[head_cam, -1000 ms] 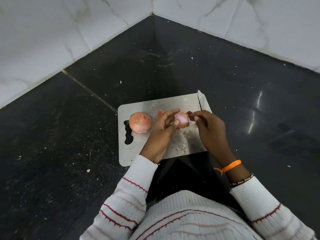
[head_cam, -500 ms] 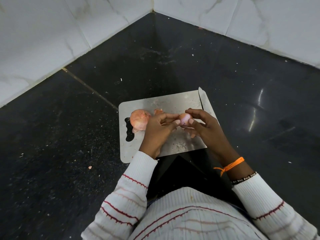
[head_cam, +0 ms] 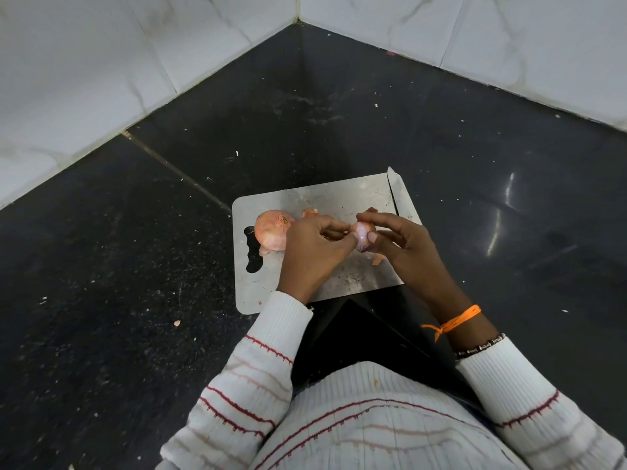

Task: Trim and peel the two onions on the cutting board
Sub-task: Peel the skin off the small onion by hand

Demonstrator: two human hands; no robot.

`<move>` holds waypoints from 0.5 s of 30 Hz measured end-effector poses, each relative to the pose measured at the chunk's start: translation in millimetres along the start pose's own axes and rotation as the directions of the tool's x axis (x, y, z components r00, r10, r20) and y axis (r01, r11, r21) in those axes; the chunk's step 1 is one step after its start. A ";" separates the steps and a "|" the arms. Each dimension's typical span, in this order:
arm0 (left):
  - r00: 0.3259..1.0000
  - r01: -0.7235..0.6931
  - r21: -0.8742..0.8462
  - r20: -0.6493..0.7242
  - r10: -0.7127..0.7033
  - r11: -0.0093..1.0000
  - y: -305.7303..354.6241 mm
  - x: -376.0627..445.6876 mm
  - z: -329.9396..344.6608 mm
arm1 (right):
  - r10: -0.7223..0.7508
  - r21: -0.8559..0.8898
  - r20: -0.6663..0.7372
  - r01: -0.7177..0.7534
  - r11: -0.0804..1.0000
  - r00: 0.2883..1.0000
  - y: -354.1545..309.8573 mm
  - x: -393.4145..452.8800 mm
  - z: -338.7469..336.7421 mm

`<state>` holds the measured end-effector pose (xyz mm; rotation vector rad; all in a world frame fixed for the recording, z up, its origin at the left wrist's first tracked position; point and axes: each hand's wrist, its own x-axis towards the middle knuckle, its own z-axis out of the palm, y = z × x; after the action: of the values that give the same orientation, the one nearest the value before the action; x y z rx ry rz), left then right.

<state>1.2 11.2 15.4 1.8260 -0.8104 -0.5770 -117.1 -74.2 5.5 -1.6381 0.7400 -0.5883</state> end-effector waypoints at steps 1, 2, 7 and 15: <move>1.000 -0.016 0.010 0.001 0.016 1.000 0.0 -0.2 0.0 | -0.006 -0.008 0.000 0.006 1.000 1.000 -1.0 -0.7 0.2; 1.000 -0.028 0.018 0.003 0.028 0.999 0.1 -0.2 0.0 | -0.014 -0.014 0.004 0.014 1.000 1.000 -1.9 -1.3 0.5; 0.997 -0.075 0.042 0.005 0.074 0.996 -0.1 -0.6 0.7 | -0.028 -0.029 0.012 0.028 0.999 1.000 -0.7 -0.4 0.1; 0.993 -0.118 0.046 -0.017 0.119 0.992 -1.4 -0.4 2.1 | -0.035 -0.010 0.003 0.035 0.999 0.999 5.6 1.2 -0.1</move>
<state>-0.2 10.6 13.3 1.8077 -0.9191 -0.4672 -117.2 -75.8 0.0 -1.6637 0.7145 -0.6072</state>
